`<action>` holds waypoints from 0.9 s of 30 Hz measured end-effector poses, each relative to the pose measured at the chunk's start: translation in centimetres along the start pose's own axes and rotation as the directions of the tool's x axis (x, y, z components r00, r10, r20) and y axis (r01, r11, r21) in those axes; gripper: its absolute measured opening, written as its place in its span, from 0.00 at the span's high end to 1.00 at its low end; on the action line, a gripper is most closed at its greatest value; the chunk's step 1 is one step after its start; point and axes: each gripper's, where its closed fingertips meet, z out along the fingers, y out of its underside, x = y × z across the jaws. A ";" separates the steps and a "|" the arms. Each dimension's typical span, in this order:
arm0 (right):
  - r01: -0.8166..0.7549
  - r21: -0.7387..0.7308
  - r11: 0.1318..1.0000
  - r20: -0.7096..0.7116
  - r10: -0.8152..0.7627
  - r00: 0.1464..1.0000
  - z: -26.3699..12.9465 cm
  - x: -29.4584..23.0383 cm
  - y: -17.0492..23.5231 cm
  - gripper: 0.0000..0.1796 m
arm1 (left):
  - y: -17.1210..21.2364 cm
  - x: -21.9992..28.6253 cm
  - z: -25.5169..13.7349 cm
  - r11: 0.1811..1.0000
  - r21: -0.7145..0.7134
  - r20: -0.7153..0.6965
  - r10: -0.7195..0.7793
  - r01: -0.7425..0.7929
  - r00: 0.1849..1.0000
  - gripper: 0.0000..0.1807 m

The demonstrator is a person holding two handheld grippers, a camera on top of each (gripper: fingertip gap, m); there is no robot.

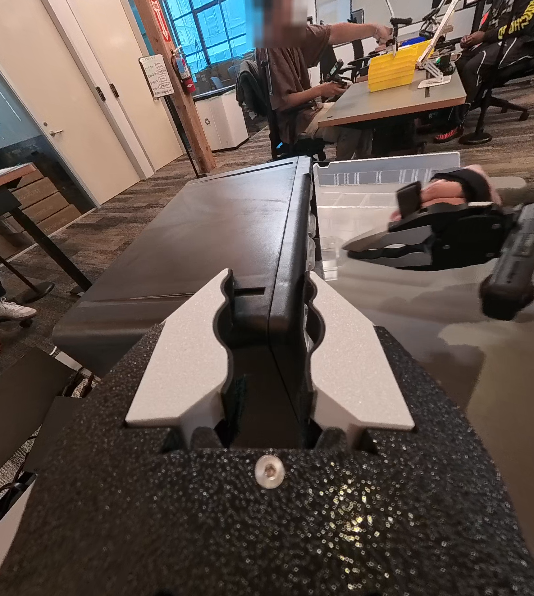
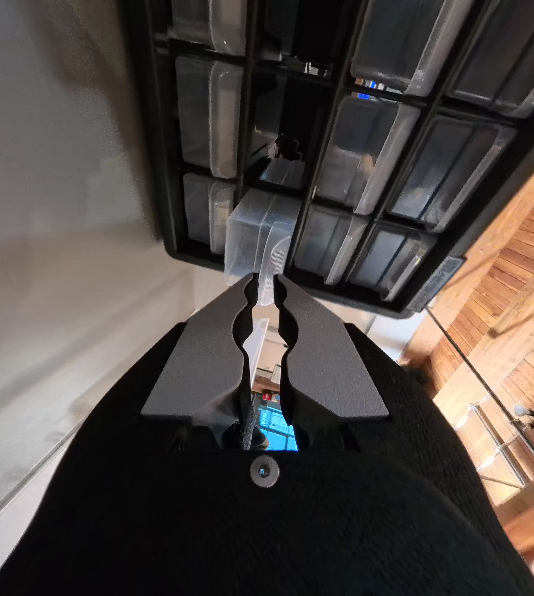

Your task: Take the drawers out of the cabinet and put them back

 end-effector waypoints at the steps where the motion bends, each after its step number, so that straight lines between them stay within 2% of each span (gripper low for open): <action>1: -0.006 0.003 1.000 -0.001 0.006 1.000 -0.6 -0.2 0.1 0.96 | 0.0 0.0 0.0 1.000 0.000 0.000 0.000 0.000 1.000 0.77; 9: -0.022 0.025 0.999 0.000 0.022 1.000 -5.1 -1.7 0.8 0.96 | 0.0 0.0 0.0 1.000 0.002 0.000 -0.002 0.002 1.000 0.77; 18: -0.034 0.056 0.998 0.057 0.030 0.998 -7.9 -3.3 0.9 0.95 | 0.0 0.0 0.0 1.000 0.001 0.002 -0.004 0.004 1.000 0.77; 20: -0.055 0.098 0.994 0.091 0.046 0.995 -8.4 -3.9 0.6 0.90 | 0.0 0.0 0.0 1.000 0.001 0.002 -0.004 0.004 1.000 0.77; 22: -0.144 0.144 0.979 0.107 0.129 0.986 -9.0 -3.5 0.4 0.85 | 0.0 0.0 0.0 1.000 0.001 0.002 -0.004 0.004 1.000 0.77; 24: -0.316 0.195 0.928 0.122 0.297 0.947 -9.6 -1.8 0.5 0.84 | 0.0 0.0 0.0 1.000 0.001 0.002 -0.004 0.004 1.000 0.77; 27: -0.578 0.160 0.800 0.167 0.555 0.815 -9.0 1.0 2.1 0.83 | 0.0 0.0 0.0 1.000 0.001 0.003 -0.004 0.004 1.000 0.77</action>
